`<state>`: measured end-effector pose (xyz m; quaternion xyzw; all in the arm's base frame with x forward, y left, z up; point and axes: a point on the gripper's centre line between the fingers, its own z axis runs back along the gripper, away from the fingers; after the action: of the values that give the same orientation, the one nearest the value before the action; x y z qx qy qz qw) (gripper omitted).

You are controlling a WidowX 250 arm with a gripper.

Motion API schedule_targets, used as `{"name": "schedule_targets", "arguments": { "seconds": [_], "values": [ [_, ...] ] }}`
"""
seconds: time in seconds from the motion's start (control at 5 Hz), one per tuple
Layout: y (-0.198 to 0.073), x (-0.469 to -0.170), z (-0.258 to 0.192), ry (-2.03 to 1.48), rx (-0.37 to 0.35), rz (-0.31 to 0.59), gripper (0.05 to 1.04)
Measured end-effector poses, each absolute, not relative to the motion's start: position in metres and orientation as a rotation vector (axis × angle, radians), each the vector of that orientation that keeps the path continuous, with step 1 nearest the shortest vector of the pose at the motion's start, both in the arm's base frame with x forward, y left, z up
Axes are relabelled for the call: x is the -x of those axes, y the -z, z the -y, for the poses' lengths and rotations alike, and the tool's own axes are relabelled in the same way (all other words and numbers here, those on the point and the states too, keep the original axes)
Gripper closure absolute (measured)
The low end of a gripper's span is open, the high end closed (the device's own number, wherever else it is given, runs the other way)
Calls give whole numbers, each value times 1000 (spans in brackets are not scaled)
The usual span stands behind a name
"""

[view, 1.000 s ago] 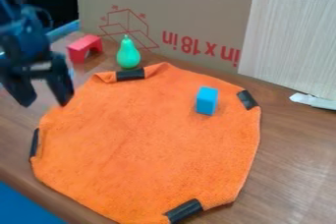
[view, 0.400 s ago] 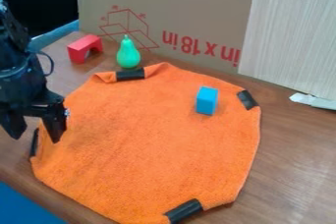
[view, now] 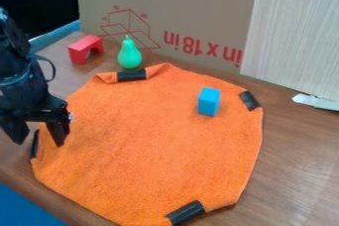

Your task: Fold cloth from the bottom left to the top right

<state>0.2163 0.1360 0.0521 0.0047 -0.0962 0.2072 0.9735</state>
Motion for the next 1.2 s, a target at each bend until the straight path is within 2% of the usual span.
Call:
{"name": "schedule_targets", "arguments": {
  "seconds": [0.2, 0.6, 0.8, 1.0, 1.2],
  "values": [
    [-47, -216, -135, -433, -8, 203, 120],
    [-42, -217, -132, -476, 16, 204, 698],
    [-46, -220, -115, -443, 58, 163, 910],
    [-66, -238, -99, -445, 115, 183, 1006],
    [-82, -260, -82, -457, 154, 195, 1019]
  ]
}}
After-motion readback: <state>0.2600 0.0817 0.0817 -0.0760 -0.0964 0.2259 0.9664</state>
